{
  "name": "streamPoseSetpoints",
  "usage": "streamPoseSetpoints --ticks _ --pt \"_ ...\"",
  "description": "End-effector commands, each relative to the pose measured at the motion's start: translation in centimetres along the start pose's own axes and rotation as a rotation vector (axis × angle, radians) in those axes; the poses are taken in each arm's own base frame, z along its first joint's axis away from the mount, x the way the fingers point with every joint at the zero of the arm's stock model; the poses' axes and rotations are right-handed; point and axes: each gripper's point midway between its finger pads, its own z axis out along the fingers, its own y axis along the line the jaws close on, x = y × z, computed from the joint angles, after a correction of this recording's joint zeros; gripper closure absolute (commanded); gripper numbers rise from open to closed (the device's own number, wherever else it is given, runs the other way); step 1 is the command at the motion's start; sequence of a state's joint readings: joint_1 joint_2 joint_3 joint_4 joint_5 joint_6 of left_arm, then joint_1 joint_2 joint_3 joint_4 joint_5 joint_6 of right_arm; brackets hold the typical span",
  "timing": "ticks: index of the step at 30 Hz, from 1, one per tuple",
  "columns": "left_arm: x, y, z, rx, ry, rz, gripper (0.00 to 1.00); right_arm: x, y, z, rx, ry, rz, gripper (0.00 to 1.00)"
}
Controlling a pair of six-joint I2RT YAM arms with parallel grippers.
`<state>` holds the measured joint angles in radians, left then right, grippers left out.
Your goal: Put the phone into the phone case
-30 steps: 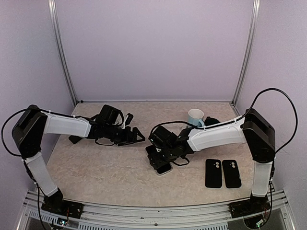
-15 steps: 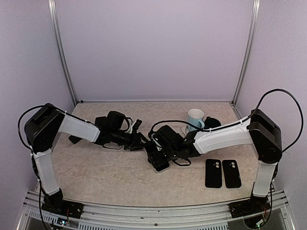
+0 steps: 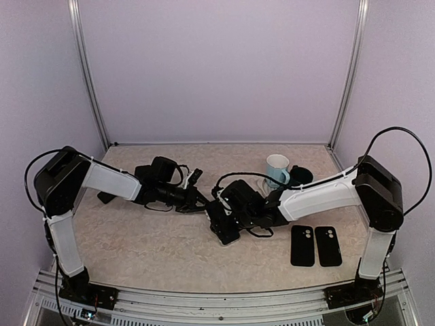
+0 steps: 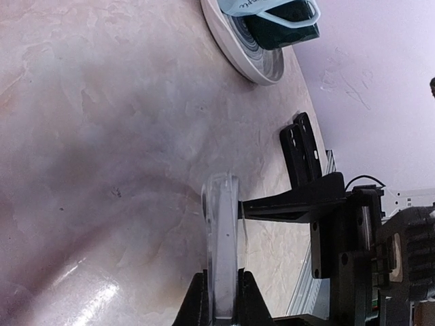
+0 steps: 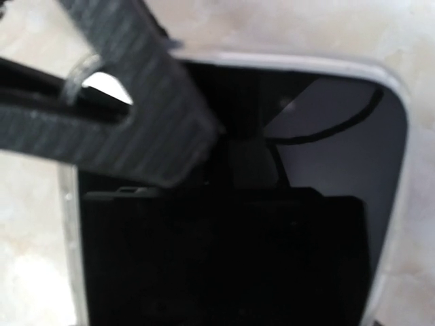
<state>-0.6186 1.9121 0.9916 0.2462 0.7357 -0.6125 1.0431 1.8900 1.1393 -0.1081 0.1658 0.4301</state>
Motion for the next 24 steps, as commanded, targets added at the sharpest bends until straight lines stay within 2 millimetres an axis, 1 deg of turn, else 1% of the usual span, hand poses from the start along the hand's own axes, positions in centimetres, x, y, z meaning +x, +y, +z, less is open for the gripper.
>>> streamPoseSetpoints --ticks 1,2,4,5,7,9,10,12,14,17,18,20,21,24 --pt "3.1 1.8 0.5 -0.123 0.114 0.086 1.0 -1.6 -0.1 -1.5 -0.048 -0.073 -0.002 0.07" --pt "2.9 1.7 0.5 -0.138 0.112 0.115 1.0 -1.3 -0.6 -2.0 -0.054 -0.077 -0.012 0.04" --pt "2.5 1.4 0.4 -0.175 0.103 0.181 1.0 -1.9 -1.0 -3.8 -0.11 -0.118 -0.035 0.01" --pt "2.7 1.6 0.3 -0.217 0.113 0.209 1.0 -2.2 -1.1 -4.9 -0.16 -0.144 -0.05 0.01" --pt "2.6 1.3 0.3 -0.284 0.123 0.299 1.0 -2.6 -0.7 -7.2 -0.311 -0.186 -0.083 0.01" --pt "2.7 0.8 0.2 -0.356 0.127 0.414 1.0 -2.6 -1.1 -8.9 -0.405 -0.221 -0.096 0.01" --pt "2.9 0.2 0.3 -0.378 0.128 0.478 1.0 -2.5 -1.8 -9.2 -0.414 -0.238 -0.095 0.01" --pt "3.6 -1.0 0.4 -0.385 0.127 0.568 1.0 -2.5 -2.7 -9.1 -0.393 -0.268 -0.121 0.02" --pt "4.0 -2.0 0.3 -0.374 0.12 0.624 1.0 -2.3 -2.9 -8.1 -0.373 -0.268 -0.19 0.05" --pt "4.5 -3.5 -0.2 -0.335 0.097 0.703 1.0 -2.0 -2.9 -6.7 -0.366 -0.248 -0.287 0.08" --pt "4.5 -4.0 -0.6 -0.316 0.088 0.738 1.0 -2.0 -2.5 -6.8 -0.394 -0.263 -0.349 0.09" --pt "4.9 -4.3 -0.8 -0.305 0.097 0.782 1.0 -2.1 -1.3 -7.8 -0.484 -0.318 -0.446 0.13" --pt "5.1 -4.3 -0.9 -0.305 0.107 0.797 1.0 -2.0 -0.7 -8.4 -0.517 -0.345 -0.502 0.17" --pt "5.5 -4.2 -1.0 -0.309 0.129 0.818 1.0 -1.3 -0.3 -8.7 -0.535 -0.375 -0.616 0.25"
